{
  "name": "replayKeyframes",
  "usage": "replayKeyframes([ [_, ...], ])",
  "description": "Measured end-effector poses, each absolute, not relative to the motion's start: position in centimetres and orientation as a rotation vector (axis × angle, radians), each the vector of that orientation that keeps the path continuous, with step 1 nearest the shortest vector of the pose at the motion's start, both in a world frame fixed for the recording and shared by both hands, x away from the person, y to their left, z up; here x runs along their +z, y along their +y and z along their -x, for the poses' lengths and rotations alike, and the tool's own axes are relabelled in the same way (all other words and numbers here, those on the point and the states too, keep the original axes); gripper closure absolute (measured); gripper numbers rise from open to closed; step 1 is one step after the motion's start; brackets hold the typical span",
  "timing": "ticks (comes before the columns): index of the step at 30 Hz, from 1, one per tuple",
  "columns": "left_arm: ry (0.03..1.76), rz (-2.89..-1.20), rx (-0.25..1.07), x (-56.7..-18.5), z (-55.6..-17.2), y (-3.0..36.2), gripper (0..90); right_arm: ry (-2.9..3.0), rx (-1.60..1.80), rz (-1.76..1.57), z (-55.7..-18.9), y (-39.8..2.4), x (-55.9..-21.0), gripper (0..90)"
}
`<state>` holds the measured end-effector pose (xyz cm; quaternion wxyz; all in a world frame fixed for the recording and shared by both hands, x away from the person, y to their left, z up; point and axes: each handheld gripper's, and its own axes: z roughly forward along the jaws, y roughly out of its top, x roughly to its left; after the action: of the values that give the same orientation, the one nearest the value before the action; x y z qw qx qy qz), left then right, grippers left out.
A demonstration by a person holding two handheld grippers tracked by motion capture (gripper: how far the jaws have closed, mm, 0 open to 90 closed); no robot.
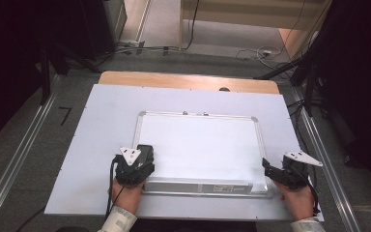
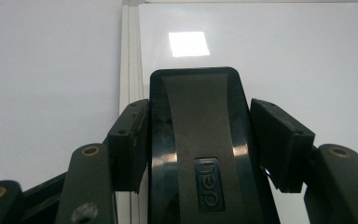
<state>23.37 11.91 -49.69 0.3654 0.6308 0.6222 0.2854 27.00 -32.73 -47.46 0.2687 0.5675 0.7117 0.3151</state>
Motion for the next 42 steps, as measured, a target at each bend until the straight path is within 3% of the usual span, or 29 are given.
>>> replayKeyframes([
  [8, 1.648, -1.596, 0.690, -49.9, -23.6, 12.1, 39.5, 1.921, 0.848, -1.531, -27.0, -32.7, -47.5, 19.3],
  [15, 1.660, -1.603, 0.669, -50.0, -23.8, 12.3, 26.0, 1.921, 0.849, -1.531, -27.0, -32.7, -47.5, 19.3],
  [23, 1.605, -1.610, 0.716, -49.0, -23.1, 12.5, 25.9, 1.916, 0.853, -1.530, -27.0, -32.8, -47.4, 19.3],
  [42, 1.521, -1.605, 0.687, -46.8, -22.7, 14.6, 23.8, 1.917, 0.859, -1.532, -26.9, -32.9, -47.4, 19.3],
])
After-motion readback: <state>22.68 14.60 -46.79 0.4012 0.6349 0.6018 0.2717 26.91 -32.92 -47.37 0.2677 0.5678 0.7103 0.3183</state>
